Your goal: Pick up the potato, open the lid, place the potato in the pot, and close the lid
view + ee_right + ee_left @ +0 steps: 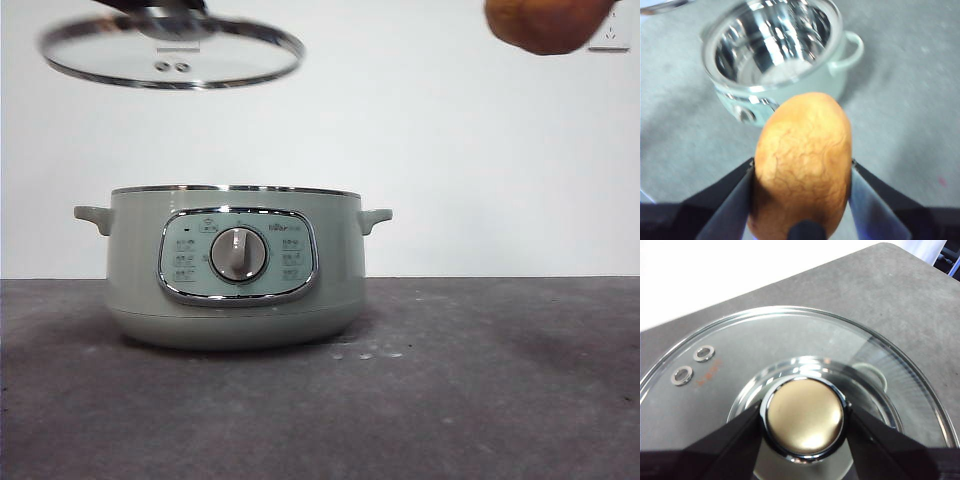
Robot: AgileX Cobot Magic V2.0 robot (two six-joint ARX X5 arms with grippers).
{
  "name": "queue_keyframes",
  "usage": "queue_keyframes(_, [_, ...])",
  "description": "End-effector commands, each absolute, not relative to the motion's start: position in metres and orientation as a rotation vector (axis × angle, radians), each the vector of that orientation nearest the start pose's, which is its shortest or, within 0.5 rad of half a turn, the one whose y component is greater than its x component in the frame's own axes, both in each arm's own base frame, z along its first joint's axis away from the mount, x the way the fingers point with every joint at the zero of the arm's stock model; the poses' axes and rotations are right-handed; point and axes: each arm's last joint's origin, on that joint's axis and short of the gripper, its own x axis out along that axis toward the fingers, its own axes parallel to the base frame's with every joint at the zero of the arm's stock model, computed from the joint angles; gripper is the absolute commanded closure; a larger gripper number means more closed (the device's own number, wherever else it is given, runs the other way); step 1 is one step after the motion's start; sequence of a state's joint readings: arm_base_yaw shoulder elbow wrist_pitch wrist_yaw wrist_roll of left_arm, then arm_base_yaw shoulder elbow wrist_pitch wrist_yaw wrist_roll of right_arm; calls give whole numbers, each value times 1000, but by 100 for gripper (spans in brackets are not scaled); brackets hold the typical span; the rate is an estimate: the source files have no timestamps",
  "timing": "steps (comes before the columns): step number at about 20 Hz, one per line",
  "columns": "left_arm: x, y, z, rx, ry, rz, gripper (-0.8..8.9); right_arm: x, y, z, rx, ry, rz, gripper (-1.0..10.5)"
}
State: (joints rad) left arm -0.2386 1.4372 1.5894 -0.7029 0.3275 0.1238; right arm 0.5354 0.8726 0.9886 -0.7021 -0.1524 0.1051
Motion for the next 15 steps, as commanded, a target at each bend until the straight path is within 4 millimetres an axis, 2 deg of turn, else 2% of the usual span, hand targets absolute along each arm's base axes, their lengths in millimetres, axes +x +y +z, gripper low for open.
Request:
queue_keyframes(1, [279,-68,422,93,500,-576,822,154,98,339,-6,602,676,958])
queue_keyframes(5, [258,-49,429,102,519,-558,821,182,116,336,1,605,714,958])
queue_keyframes(7, [248,-43,426,98,522,-541,821,199,127,339,-16,621,743,958])
queue_keyframes(11, [223,-32,403,87,545,-512,821,236,150,348,-36,639,777,959])
queue_keyframes(15, [190,-24,377,80,547,-485,821,278,177,357,-39,639,826,959])
